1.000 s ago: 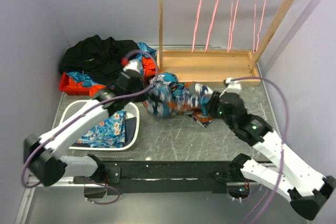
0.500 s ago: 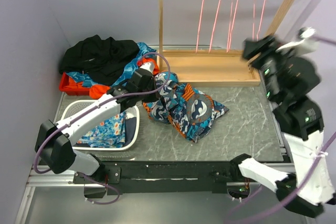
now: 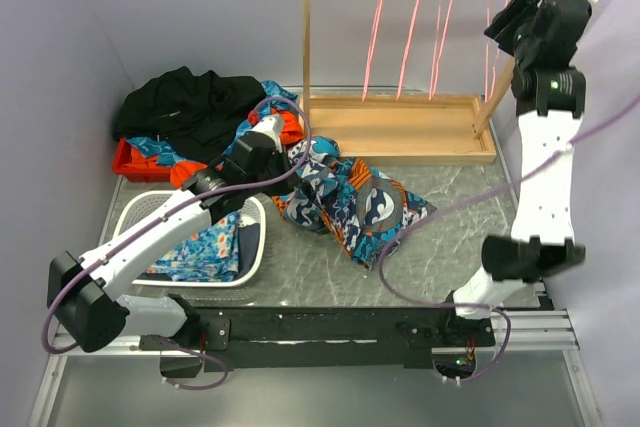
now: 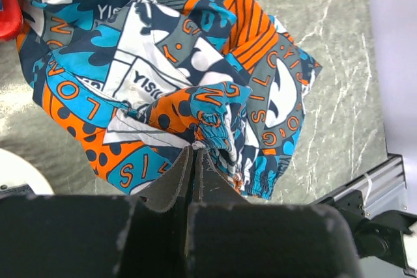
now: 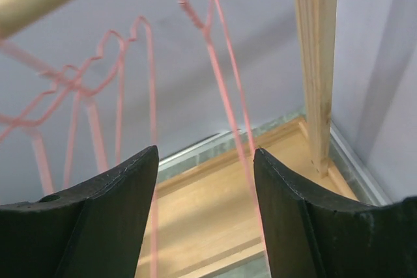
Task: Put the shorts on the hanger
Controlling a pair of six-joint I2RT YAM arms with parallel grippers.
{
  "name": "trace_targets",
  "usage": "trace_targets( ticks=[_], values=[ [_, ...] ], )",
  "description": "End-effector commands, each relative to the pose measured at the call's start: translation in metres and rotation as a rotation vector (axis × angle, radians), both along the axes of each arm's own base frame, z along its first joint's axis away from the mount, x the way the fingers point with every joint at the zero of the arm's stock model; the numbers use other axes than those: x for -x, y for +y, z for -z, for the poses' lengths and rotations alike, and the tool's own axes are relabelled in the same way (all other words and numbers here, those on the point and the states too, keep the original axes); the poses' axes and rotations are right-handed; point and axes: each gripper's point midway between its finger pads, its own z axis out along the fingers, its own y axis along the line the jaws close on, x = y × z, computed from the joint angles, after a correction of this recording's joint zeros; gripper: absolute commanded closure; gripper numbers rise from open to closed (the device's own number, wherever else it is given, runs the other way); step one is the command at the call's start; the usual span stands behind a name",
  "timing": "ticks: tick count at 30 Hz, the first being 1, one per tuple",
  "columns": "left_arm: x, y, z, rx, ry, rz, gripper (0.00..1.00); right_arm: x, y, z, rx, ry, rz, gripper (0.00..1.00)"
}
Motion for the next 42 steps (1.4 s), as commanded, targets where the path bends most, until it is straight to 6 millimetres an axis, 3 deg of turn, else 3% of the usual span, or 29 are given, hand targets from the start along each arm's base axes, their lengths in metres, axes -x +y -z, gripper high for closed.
trace_targets(
  ticks=[1,9,17,21,22,24,25,29,36,42],
  values=[
    [0.007,0.001,-0.018,0.018,-0.051,0.043,0.99,-0.011,-0.009,-0.008,0.021,0.0,-0.05,0.32],
    [0.009,0.001,-0.019,-0.001,-0.062,0.069,0.99,-0.04,-0.017,0.039,-0.001,0.098,-0.038,0.44],
    [0.008,0.0,-0.015,-0.02,-0.063,0.088,0.99,-0.055,-0.022,0.066,0.0,0.166,-0.016,0.56],
    [0.009,-0.001,-0.014,-0.021,-0.062,0.097,0.99,-0.058,-0.022,0.071,0.017,0.175,-0.011,0.58],
    [0.009,-0.001,-0.013,-0.023,-0.06,0.097,0.99,-0.058,-0.021,0.073,0.019,0.185,-0.012,0.63],
    [0.008,-0.001,-0.012,-0.023,-0.06,0.096,0.99,-0.059,-0.024,0.073,0.019,0.191,0.003,0.71],
    [0.009,-0.001,-0.013,-0.021,-0.064,0.097,0.99,-0.058,-0.025,0.071,0.02,0.189,0.008,0.8],
    [0.009,-0.001,-0.012,-0.024,-0.066,0.1,0.99,-0.051,-0.026,0.053,0.038,0.148,0.012,1.0],
    [0.006,-0.002,-0.011,-0.024,-0.067,0.099,0.99,-0.038,-0.021,0.023,0.09,0.076,-0.004,1.0],
    [0.006,-0.002,-0.009,-0.025,-0.058,0.096,0.99,-0.023,-0.005,-0.003,0.138,-0.013,-0.073,1.0]
  ],
)
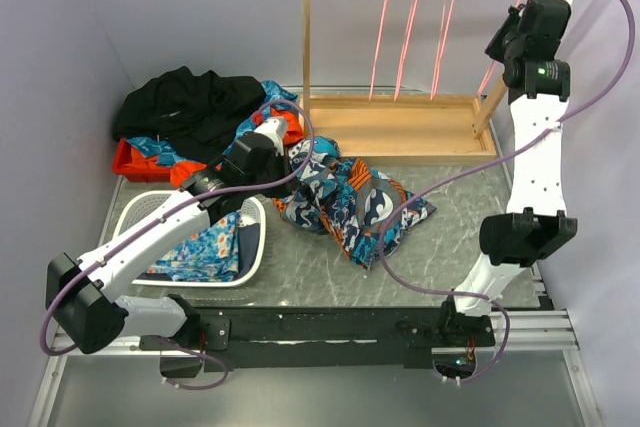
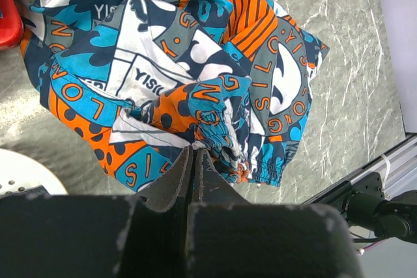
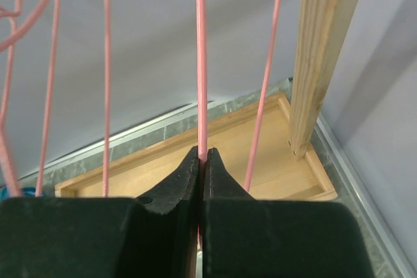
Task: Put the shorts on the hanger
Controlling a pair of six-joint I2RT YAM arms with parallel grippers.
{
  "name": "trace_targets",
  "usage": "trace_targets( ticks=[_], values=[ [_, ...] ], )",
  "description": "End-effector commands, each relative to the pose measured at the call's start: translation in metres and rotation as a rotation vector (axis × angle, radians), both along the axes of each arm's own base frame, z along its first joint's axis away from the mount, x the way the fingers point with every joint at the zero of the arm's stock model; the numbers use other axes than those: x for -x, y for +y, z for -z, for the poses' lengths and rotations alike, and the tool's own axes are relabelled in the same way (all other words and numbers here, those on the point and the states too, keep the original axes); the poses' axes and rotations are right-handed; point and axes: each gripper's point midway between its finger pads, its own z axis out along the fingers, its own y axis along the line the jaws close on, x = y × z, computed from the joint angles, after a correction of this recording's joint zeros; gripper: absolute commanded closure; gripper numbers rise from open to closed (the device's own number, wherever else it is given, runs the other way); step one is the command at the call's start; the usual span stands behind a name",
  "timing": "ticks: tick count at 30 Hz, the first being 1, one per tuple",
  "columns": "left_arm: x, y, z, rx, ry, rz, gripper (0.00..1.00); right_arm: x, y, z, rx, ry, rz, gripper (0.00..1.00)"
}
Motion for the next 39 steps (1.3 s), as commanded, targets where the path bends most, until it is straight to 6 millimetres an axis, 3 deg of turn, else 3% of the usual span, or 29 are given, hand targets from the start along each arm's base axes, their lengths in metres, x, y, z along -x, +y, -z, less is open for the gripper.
trace_targets(
  ticks=[1,5,11,18,23,27,32,35,39],
  values=[
    [-0.001,-0.004,-0.008,0.02,-0.028,0.018,0.99,0.033,0.018,-0.076,0.073,-0.219,-0.077,1.0],
    [-0.001,-0.004,-0.006,0.016,-0.025,0.017,0.99,0.038,0.033,-0.086,0.087,-0.266,-0.15,1.0],
    [-0.001,-0.002,-0.004,0.015,-0.022,0.01,0.99,0.047,0.048,-0.083,0.072,-0.265,-0.21,1.0],
    [-0.006,0.006,-0.003,0.019,-0.022,-0.018,0.99,0.073,0.053,-0.057,-0.004,-0.219,-0.204,1.0],
    [-0.011,0.01,0.0,0.018,-0.02,-0.045,0.99,0.105,0.067,-0.041,-0.084,-0.187,-0.242,1.0],
    [-0.017,0.015,0.002,0.021,-0.024,-0.087,0.99,0.142,0.08,-0.014,-0.158,-0.134,-0.269,1.0],
    [-0.029,0.019,0.007,0.022,-0.005,-0.169,0.99,0.203,0.096,0.042,-0.233,-0.06,-0.285,1.0],
    [-0.038,0.016,0.009,0.035,-0.001,-0.205,0.99,0.236,0.116,0.076,-0.302,-0.007,-0.36,1.0],
    [-0.054,0.006,0.01,0.043,0.014,-0.229,0.99,0.283,0.157,0.12,-0.403,0.097,-0.531,1.0]
  ],
)
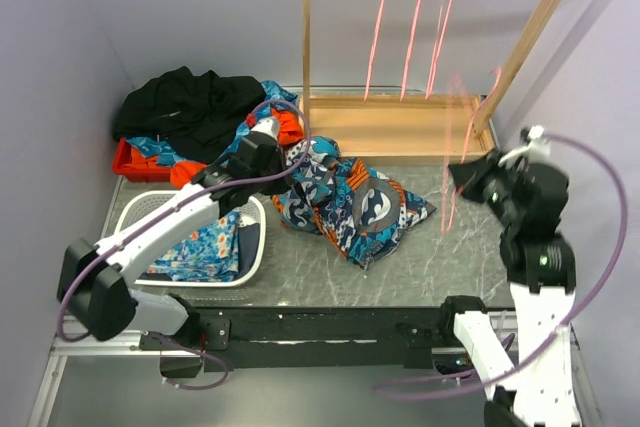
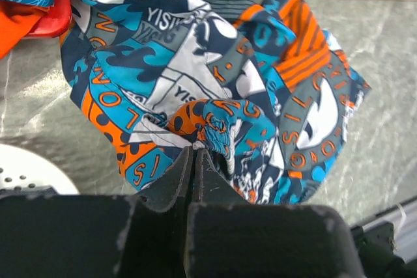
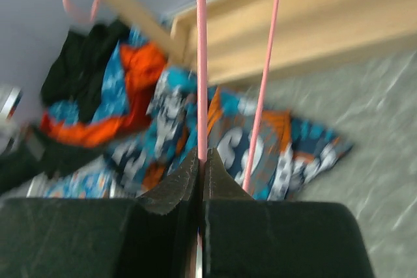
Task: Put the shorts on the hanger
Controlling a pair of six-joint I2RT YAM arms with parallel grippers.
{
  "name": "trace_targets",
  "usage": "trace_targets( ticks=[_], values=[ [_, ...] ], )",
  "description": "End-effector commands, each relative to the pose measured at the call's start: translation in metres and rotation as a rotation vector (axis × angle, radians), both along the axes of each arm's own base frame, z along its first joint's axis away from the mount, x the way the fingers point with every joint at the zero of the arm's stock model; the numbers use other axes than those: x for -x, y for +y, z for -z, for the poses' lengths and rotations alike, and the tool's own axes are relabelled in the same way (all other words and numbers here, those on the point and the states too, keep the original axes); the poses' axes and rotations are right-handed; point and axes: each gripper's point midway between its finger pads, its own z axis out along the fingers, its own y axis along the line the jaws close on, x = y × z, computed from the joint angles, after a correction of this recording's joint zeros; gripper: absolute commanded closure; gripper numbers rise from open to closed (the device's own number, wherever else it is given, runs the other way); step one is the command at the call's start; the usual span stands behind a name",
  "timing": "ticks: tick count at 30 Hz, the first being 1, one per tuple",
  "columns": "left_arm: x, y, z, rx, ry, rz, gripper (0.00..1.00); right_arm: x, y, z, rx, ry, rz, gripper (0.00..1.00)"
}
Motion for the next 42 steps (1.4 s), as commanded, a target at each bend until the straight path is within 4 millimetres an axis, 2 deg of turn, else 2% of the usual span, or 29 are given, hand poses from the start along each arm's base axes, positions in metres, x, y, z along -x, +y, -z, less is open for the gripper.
trace_targets(
  ticks=[1,3,4,7,10,13,18,26,30,36,42],
  values=[
    [-0.031,-0.012,-0.015,0.052,-0.041,-0.073,0.99,0.045,0.048,0.049,-0.116,0.139,-0.212,1.0],
    [-0.039,-0.015,-0.015,0.055,-0.052,-0.09,0.99,0.063,0.058,0.066,-0.136,0.186,-0.254,1.0],
    [-0.043,-0.015,-0.009,0.044,-0.045,-0.098,0.99,0.08,0.073,0.075,-0.165,0.206,-0.331,1.0],
    [-0.052,-0.015,-0.002,0.024,-0.04,-0.12,0.99,0.106,0.087,0.091,-0.198,0.243,-0.43,1.0],
    [-0.057,-0.013,0.002,0.001,-0.044,-0.136,0.99,0.128,0.101,0.097,-0.216,0.271,-0.566,1.0],
    [-0.059,-0.008,0.001,-0.029,-0.048,-0.153,0.99,0.142,0.107,0.099,-0.22,0.276,-0.642,1.0],
    [-0.058,0.003,-0.006,-0.062,-0.069,-0.174,0.99,0.159,0.117,0.079,-0.242,0.215,-0.767,1.0],
    [-0.044,0.002,-0.012,-0.068,-0.082,-0.092,0.99,0.158,0.126,0.062,-0.267,0.15,-0.838,1.0],
    [-0.036,-0.002,-0.021,-0.061,-0.097,-0.031,0.99,0.153,0.132,0.054,-0.274,0.12,-0.866,1.0],
    [-0.026,-0.005,-0.029,-0.086,-0.115,0.017,0.99,0.145,0.138,0.052,-0.238,0.132,-0.864,1.0],
    [-0.018,-0.004,-0.037,-0.109,-0.136,0.036,0.99,0.133,0.143,0.062,-0.21,0.146,-0.831,1.0]
  ],
)
